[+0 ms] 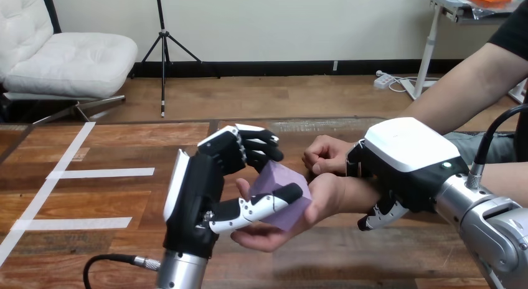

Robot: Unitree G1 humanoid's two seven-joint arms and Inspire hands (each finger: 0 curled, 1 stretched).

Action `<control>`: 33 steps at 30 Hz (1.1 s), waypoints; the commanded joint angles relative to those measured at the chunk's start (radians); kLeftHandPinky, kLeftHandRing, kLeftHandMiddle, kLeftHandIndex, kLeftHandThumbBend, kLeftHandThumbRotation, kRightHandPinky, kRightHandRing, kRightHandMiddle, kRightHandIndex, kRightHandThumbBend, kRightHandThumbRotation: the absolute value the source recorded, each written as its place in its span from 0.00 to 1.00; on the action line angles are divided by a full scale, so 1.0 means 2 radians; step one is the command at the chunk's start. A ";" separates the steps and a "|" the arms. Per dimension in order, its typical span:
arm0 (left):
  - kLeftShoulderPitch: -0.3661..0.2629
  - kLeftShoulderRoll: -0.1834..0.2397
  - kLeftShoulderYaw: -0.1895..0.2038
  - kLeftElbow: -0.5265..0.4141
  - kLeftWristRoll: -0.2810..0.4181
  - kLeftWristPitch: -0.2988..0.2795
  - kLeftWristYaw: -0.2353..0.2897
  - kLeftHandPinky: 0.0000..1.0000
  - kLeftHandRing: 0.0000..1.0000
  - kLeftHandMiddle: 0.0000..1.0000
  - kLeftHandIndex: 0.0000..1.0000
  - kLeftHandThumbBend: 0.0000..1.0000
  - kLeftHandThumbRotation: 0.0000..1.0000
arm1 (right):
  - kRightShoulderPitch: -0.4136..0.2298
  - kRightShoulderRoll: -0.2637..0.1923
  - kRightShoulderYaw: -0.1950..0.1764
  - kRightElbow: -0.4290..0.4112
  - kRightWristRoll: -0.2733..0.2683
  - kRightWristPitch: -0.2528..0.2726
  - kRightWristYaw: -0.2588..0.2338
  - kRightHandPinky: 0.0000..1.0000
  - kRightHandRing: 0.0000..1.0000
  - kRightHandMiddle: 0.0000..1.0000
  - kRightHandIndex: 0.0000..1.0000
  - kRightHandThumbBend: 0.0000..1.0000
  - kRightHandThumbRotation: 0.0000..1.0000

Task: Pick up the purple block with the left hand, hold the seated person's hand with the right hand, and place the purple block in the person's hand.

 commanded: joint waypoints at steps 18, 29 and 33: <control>0.004 -0.012 -0.027 0.019 0.026 -0.008 0.012 0.38 0.44 0.51 0.54 0.76 0.07 | -0.019 0.012 -0.022 -0.048 0.012 -0.006 -0.012 0.33 0.39 0.46 0.47 0.78 0.00; 0.009 -0.009 -0.034 0.024 0.034 -0.010 0.020 0.38 0.44 0.51 0.54 0.77 0.09 | -0.016 0.012 -0.024 -0.052 0.017 -0.009 -0.014 0.35 0.41 0.47 0.46 0.79 0.00; 0.009 -0.005 -0.035 0.024 0.034 -0.011 0.020 0.38 0.44 0.51 0.54 0.76 0.09 | -0.016 0.011 -0.023 -0.056 0.016 -0.004 -0.006 0.35 0.41 0.47 0.46 0.79 0.00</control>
